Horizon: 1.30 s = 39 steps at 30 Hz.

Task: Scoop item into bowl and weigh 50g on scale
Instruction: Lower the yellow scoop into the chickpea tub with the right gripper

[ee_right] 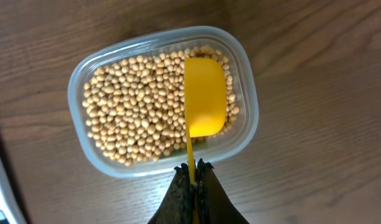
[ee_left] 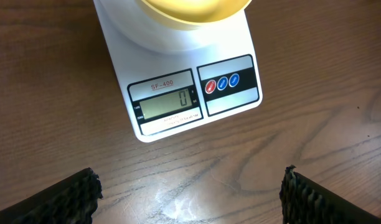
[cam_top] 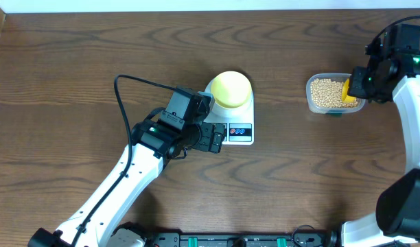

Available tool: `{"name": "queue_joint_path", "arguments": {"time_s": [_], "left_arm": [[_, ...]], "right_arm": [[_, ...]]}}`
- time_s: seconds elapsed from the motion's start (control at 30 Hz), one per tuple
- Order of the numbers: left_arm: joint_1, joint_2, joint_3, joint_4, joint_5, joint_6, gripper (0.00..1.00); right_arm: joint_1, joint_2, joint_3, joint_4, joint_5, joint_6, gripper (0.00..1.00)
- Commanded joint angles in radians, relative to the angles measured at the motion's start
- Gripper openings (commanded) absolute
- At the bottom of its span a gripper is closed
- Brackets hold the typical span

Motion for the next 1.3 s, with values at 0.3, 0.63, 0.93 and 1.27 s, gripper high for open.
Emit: {"name": "queue_joint_path", "arguments": {"time_s": [0.3, 0.63, 0.93, 1.27], "left_arm": [[0.001, -0.013, -0.008, 0.001, 0.012, 0.005, 0.95], [0.001, -0.013, -0.008, 0.001, 0.012, 0.005, 0.94], [0.001, -0.013, -0.008, 0.001, 0.012, 0.005, 0.94], [0.001, -0.013, -0.008, 0.001, 0.012, 0.005, 0.94]], "right_arm": [[0.013, 0.052, -0.004, 0.015, -0.061, 0.010, 0.01], [0.013, 0.061, -0.049, 0.032, -0.153, -0.020, 0.01], [-0.018, 0.061, -0.050, 0.013, -0.307, -0.059, 0.01], [-0.097, 0.061, -0.099, 0.004, -0.461, -0.080, 0.01]]}}
